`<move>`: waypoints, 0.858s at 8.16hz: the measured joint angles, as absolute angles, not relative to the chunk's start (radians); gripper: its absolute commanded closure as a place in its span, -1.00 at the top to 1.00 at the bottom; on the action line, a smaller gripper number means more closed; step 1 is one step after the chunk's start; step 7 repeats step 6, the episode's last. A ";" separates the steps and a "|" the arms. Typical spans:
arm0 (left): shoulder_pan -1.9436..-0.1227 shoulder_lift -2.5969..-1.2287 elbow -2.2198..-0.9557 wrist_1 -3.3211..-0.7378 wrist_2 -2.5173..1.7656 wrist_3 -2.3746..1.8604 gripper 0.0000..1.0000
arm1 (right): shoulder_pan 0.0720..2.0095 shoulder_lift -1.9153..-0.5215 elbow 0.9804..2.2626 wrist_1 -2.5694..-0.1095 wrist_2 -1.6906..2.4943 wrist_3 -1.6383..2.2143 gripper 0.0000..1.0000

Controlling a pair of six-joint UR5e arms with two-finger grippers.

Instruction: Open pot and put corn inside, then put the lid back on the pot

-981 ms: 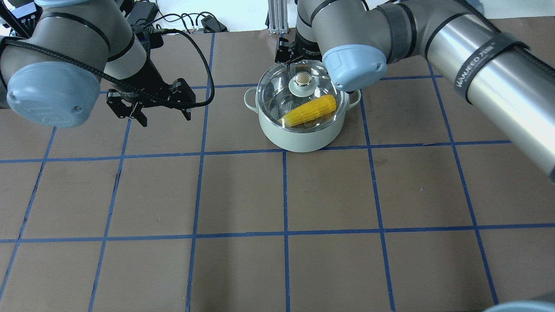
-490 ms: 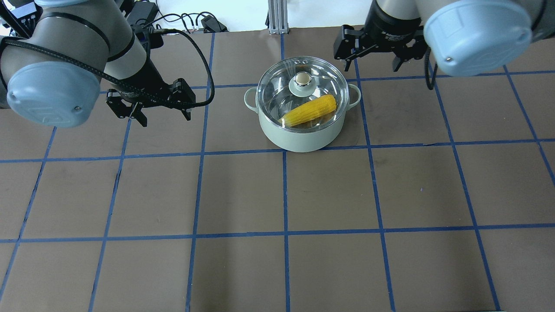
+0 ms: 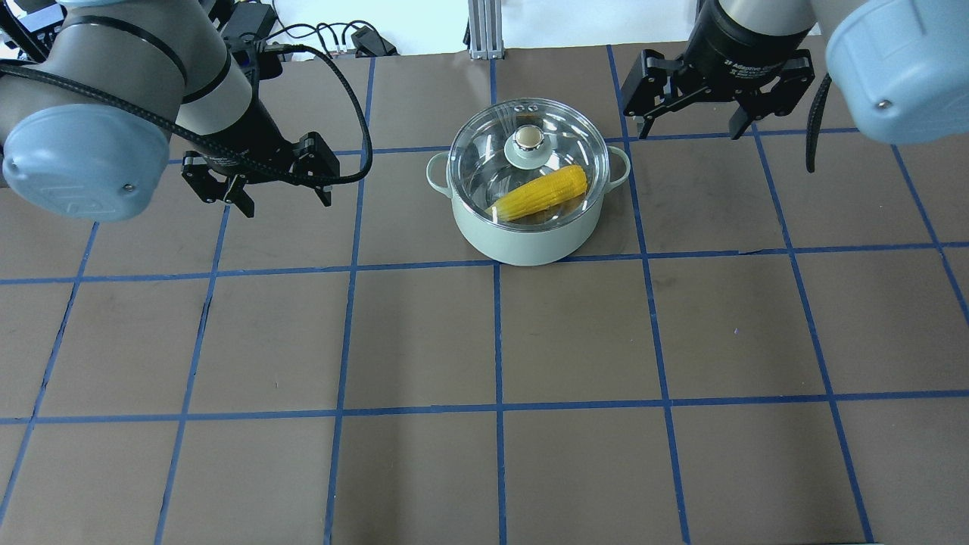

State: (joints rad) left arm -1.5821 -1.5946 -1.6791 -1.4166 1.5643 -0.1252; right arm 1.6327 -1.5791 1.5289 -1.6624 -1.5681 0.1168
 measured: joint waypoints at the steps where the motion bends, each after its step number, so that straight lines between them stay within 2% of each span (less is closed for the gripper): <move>1: -1.583 -1.580 -1.677 -1.438 1.564 -0.125 1.00 | 1.633 -1.580 1.529 -1.662 -1.569 0.116 1.00; 7: -1.581 -1.556 -1.675 -1.462 1.564 -0.126 1.00 | 1.632 -1.581 1.531 -1.661 -1.571 0.113 1.00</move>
